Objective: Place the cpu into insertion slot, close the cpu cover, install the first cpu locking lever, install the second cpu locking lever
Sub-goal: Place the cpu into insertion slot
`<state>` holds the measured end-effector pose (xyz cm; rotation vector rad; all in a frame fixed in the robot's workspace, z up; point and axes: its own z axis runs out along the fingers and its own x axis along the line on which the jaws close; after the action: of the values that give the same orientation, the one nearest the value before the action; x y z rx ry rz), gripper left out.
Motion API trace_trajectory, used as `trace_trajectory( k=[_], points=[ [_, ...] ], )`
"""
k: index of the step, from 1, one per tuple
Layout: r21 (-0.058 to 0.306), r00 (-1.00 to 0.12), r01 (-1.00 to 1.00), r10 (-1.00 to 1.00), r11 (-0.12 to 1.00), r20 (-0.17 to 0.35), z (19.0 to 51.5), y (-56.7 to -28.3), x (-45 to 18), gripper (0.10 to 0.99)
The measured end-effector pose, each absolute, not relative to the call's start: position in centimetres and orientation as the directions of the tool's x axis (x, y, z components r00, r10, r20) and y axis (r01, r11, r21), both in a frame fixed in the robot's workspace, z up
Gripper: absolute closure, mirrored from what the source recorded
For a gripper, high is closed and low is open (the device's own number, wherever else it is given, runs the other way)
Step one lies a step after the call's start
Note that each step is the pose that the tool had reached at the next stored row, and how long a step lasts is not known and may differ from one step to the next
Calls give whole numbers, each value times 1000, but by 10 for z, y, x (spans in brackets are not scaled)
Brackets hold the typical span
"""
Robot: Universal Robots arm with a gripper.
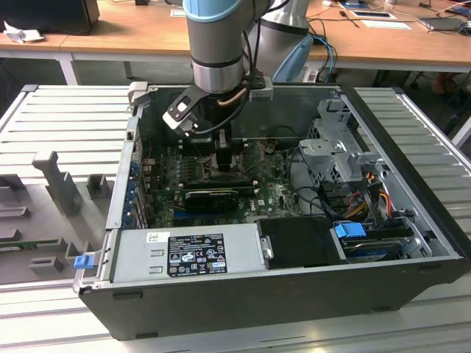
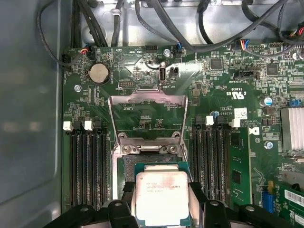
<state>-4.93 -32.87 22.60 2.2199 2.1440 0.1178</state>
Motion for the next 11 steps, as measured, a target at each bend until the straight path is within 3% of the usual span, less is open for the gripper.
trace_trajectory(
  k=[11],
  points=[
    [91,31,995,999,-33,18,216,-328,-50,557]
  ],
)
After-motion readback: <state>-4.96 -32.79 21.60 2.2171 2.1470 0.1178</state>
